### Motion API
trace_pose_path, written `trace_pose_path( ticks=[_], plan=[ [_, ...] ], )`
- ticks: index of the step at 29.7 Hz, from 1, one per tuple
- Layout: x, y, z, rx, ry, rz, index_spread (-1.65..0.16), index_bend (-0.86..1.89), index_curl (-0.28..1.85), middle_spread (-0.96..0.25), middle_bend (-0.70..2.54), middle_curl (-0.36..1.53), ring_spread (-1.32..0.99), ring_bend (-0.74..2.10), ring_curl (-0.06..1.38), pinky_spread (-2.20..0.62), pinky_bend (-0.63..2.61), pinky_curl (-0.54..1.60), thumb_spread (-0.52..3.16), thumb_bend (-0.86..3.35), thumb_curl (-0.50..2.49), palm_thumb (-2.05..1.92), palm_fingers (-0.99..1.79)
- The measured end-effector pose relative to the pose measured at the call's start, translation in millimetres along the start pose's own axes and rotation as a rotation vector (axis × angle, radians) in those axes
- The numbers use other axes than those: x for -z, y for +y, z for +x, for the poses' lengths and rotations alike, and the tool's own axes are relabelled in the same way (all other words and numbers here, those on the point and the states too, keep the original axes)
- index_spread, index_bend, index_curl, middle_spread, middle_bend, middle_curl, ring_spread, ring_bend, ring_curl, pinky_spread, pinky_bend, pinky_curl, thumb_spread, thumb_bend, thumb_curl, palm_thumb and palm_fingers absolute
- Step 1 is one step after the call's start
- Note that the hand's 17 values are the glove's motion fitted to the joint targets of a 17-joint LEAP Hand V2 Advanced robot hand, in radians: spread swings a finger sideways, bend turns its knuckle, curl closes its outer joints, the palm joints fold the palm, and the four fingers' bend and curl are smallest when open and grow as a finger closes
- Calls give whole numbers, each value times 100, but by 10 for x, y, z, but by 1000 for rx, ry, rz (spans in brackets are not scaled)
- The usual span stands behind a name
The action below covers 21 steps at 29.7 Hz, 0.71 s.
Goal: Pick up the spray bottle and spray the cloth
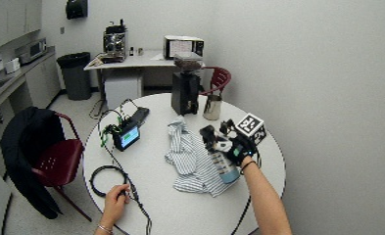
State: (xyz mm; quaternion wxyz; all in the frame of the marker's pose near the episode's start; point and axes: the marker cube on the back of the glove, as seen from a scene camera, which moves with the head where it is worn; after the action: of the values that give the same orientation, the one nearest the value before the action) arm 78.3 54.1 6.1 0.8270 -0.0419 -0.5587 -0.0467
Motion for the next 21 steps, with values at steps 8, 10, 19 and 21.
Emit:
trace_pose_path(
  ticks=[8, 10, 19, 21],
  plan=[
    [106, 54, -676, 248, -91, 152, -21, 10, 26, -1, 36, 48, -7, 67, 43, -1, 43, 38, 70, -3, 67, 88, 114],
    [63, 49, -870, 324, -94, 192, -21, 10, 26, -1, 36, 48, -7, 66, 43, -1, 42, 38, 70, -3, 67, 88, 113],
    [-423, -265, -1165, 544, -151, 243, -24, 11, 27, -2, 35, 48, -7, 61, 42, 1, 38, 37, 76, -2, 66, 89, 107],
    [-551, -323, -1089, 552, -134, 240, -25, 12, 27, -3, 35, 48, -7, 60, 42, 2, 36, 36, 77, -2, 65, 89, 106]
  ],
)
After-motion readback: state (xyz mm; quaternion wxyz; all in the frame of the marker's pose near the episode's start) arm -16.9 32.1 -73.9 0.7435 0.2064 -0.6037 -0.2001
